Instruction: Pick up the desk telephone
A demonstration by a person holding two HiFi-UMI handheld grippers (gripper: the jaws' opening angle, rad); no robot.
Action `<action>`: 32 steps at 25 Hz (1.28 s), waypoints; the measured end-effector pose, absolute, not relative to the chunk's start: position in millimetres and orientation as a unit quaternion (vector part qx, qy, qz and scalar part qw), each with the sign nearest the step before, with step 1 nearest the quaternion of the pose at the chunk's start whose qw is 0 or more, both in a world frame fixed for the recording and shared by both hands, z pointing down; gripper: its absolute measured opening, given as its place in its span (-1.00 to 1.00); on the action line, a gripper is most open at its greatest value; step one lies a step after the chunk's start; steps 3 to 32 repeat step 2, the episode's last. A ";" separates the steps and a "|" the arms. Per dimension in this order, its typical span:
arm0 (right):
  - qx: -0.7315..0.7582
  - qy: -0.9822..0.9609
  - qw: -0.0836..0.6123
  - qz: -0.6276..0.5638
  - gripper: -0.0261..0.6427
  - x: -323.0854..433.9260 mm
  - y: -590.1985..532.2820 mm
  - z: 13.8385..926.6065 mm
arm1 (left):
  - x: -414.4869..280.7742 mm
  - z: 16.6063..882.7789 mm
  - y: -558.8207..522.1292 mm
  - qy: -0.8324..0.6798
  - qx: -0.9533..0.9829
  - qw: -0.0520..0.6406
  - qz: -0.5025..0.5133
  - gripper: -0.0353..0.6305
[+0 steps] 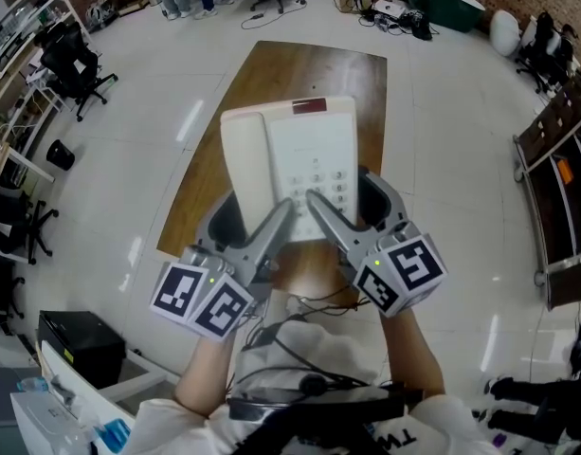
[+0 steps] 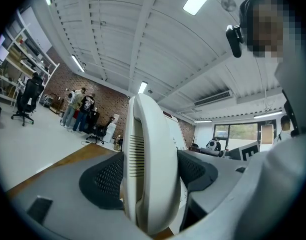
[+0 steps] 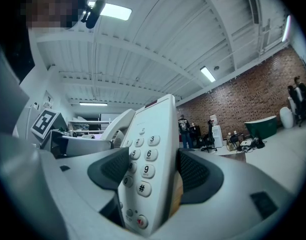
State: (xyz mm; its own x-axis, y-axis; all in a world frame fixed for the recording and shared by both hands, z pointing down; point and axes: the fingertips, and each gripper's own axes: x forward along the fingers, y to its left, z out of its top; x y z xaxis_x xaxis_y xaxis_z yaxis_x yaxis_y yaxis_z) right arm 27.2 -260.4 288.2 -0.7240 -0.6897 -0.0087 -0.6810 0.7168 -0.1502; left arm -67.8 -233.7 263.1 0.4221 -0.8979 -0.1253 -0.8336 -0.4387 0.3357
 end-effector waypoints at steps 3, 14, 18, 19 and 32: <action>-0.370 0.926 0.031 -0.069 0.03 26.7 -261.4 287.9 | -68.4 263.1 -234.8 -0.519 0.835 0.113 -0.144 0.08; -0.370 0.926 0.031 -0.069 0.03 26.7 -261.4 287.9 | -68.4 263.1 -234.8 -0.519 0.835 0.113 -0.144 0.08; -0.370 0.926 0.031 -0.069 0.03 26.7 -261.4 287.9 | -68.4 263.1 -234.8 -0.519 0.835 0.113 -0.144 0.08; -0.370 0.926 0.031 -0.069 0.03 26.7 -261.4 287.9 | -68.4 263.1 -234.8 -0.519 0.835 0.113 -0.144 0.08; -0.370 0.926 0.031 -0.069 0.03 26.7 -261.4 287.9 | -68.4 263.1 -234.8 -0.519 0.835 0.113 -0.144 0.08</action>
